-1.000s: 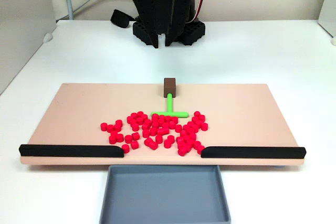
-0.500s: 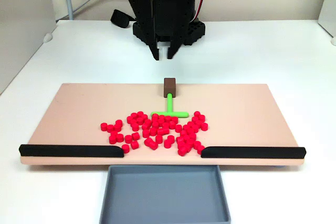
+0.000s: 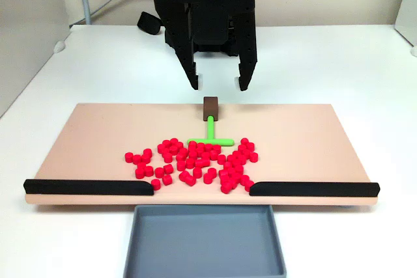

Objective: Grasp a green tool by the dark brown handle.

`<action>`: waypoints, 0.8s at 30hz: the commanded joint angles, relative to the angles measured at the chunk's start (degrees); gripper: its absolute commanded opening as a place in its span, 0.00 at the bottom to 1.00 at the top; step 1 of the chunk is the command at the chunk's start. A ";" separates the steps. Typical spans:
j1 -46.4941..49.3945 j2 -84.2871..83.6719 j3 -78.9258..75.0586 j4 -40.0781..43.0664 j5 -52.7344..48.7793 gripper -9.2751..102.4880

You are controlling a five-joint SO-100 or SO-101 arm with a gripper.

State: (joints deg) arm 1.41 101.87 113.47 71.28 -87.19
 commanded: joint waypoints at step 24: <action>0.53 -4.92 1.32 -3.87 -0.26 0.22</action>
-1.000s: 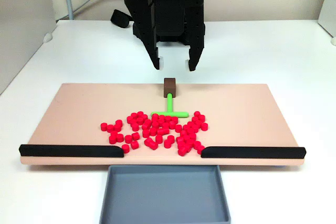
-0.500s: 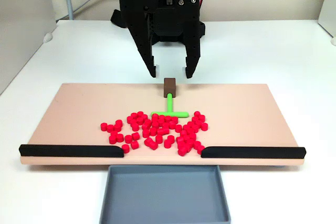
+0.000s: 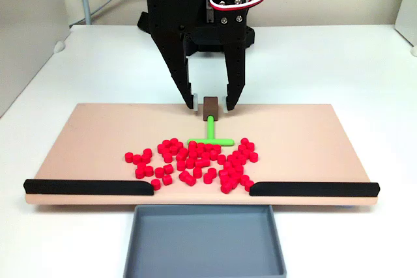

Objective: Grasp a green tool by the dark brown handle.

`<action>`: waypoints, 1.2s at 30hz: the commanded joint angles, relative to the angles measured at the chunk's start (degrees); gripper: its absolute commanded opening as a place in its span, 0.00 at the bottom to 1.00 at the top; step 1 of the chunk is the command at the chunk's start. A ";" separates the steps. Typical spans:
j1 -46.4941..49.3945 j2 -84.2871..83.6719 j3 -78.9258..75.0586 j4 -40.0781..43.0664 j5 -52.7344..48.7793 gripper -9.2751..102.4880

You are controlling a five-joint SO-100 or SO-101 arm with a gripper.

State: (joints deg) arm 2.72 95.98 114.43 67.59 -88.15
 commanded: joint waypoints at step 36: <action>-1.32 3.08 0.62 -0.18 1.05 0.20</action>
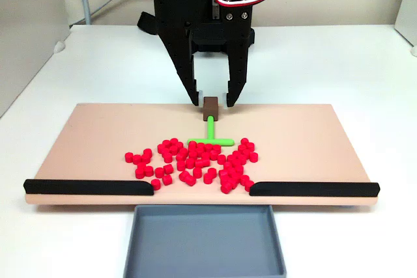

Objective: Grasp a green tool by the dark brown handle.

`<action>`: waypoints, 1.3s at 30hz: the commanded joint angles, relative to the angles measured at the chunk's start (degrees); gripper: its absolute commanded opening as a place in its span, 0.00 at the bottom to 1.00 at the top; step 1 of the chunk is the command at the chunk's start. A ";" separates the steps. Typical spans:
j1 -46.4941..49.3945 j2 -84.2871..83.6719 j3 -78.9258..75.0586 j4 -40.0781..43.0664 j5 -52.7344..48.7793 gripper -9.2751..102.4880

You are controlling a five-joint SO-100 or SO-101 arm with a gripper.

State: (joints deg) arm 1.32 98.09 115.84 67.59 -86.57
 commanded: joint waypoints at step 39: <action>0.18 7.29 -3.16 8.17 -1.58 0.08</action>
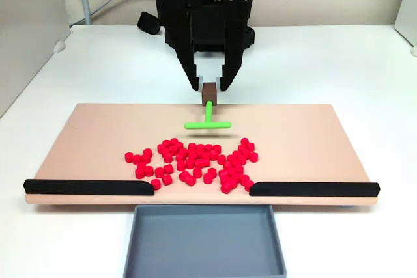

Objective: Grasp a green tool by the dark brown handle.

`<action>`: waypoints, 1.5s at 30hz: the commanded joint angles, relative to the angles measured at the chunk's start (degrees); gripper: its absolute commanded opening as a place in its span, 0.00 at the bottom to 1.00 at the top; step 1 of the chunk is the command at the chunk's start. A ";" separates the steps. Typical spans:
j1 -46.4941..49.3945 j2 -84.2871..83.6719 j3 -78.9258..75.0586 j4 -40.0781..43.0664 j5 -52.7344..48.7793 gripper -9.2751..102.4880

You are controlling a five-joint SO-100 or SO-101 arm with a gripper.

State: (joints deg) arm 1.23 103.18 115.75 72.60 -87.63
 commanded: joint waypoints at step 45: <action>4.39 -6.42 -21.71 13.01 -3.60 0.08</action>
State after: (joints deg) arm 5.36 95.80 95.98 85.34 -92.11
